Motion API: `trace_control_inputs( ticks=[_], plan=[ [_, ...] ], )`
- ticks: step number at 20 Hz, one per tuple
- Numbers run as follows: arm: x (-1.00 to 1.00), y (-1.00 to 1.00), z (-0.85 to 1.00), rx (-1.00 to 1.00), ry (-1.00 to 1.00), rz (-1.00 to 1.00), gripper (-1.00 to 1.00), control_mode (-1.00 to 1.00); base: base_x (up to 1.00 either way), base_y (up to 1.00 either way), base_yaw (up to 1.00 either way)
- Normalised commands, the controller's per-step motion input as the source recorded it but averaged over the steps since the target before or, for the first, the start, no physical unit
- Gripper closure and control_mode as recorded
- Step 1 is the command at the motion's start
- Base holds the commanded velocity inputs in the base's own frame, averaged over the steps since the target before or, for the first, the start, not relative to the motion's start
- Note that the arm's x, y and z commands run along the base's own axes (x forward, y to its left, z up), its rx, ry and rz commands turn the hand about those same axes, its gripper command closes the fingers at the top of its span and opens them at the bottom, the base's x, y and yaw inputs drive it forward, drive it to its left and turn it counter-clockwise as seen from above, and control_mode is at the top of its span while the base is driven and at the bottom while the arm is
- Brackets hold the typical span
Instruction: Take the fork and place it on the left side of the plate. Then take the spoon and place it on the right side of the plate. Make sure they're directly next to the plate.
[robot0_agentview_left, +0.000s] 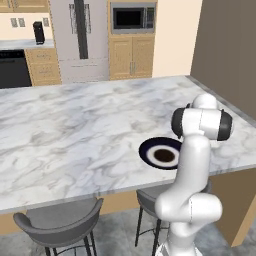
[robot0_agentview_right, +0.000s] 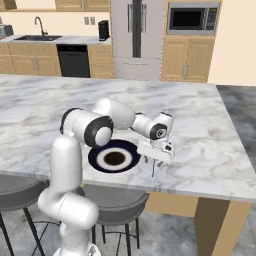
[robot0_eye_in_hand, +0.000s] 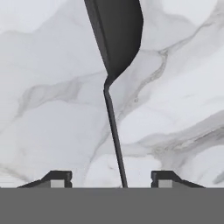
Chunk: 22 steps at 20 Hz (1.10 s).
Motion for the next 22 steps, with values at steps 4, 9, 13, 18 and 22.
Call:
trace_control_inputs(
  ticks=[4, 9, 13, 18, 22],
  plan=[
    [-0.05, -0.09, 0.47, 0.00, 0.00, -0.07, -1.00, -1.00, 0.00, 0.00, 0.00],
    [-0.34, -0.11, 0.51, 0.00, 0.00, -0.06, -1.00, -1.00, 0.00, 0.00, 0.00],
    [-0.72, 0.08, 0.44, 0.00, -0.02, -0.02, -1.00, -1.00, 0.00, 0.00, 0.00],
    [-0.78, 0.57, 0.25, 0.00, -0.05, -0.03, -1.00, -1.00, 0.00, 0.00, 0.00],
    [-0.57, 0.99, 0.09, 0.00, -0.05, -0.05, -1.00, -1.00, 0.00, 0.00, 0.00]
  ],
)
